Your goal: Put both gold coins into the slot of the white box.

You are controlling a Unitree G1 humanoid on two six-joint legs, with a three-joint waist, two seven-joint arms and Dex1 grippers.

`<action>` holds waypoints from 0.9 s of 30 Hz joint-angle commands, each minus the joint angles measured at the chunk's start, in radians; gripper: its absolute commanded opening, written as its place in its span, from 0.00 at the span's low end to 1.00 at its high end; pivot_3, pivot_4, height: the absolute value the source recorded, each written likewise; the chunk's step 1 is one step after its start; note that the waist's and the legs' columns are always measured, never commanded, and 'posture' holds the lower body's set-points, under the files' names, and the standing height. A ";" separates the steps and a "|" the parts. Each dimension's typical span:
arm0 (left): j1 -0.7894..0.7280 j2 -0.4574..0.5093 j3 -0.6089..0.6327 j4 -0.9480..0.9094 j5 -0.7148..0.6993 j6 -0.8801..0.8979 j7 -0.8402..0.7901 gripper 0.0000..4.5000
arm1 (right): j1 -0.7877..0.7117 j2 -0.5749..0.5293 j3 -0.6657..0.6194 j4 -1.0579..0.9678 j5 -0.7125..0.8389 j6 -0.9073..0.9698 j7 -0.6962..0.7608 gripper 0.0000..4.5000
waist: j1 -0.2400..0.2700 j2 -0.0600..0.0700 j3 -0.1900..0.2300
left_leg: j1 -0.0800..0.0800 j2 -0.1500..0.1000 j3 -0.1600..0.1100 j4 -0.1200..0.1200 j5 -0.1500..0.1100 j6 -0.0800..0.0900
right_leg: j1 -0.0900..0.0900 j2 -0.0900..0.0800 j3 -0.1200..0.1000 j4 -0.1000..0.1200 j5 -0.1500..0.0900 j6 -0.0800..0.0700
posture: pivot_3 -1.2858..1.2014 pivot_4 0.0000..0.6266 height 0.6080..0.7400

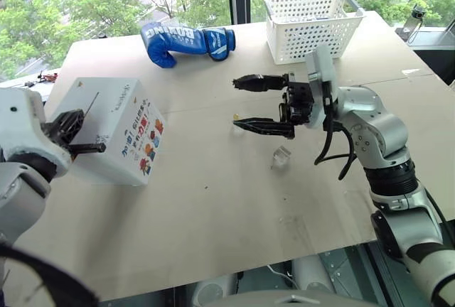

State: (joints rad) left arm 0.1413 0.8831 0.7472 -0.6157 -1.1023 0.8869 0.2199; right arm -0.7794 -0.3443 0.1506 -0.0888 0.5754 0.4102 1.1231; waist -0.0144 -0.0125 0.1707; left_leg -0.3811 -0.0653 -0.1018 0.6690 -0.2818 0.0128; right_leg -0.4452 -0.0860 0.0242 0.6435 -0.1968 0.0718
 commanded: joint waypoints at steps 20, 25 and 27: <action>0.172 0.081 0.030 -0.285 -0.162 -0.001 -0.500 0.98 | -0.001 0.240 0.183 0.411 -0.487 -0.154 -0.490 0.87 | -0.030 -0.003 -0.001 | -0.001 0.002 0.003 0.000 0.000 0.000 | -0.003 0.002 0.002 0.000 0.000 0.000 | 0.52 0.24 0.85; 0.242 0.111 0.054 -0.292 -0.148 0.015 -0.545 0.98 | -0.044 0.358 0.138 0.555 -0.506 -0.154 -0.605 0.87 | -0.029 -0.002 -0.001 | -0.001 0.003 0.003 0.000 0.000 0.000 | -0.003 0.004 0.002 -0.001 0.000 0.000 | 0.52 0.24 0.85; 0.246 0.101 0.055 -0.289 -0.129 0.005 -0.541 0.98 | -0.054 0.379 0.127 0.587 -0.511 -0.159 -0.629 0.87 | -0.028 -0.002 -0.001 | -0.001 0.003 0.003 0.000 0.000 0.000 | -0.002 0.004 0.002 -0.001 0.000 0.000 | 0.52 0.24 0.85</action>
State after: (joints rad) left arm 0.3855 0.9830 0.7758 -0.8927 -1.2484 0.9091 -0.3146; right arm -0.8084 0.0171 0.3047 0.4938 0.0683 0.2743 0.5235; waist -0.0423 -0.0149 0.1701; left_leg -0.3816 -0.0622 -0.0988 0.6687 -0.2819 0.0126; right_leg -0.4473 -0.0817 0.0261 0.6424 -0.1969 0.0715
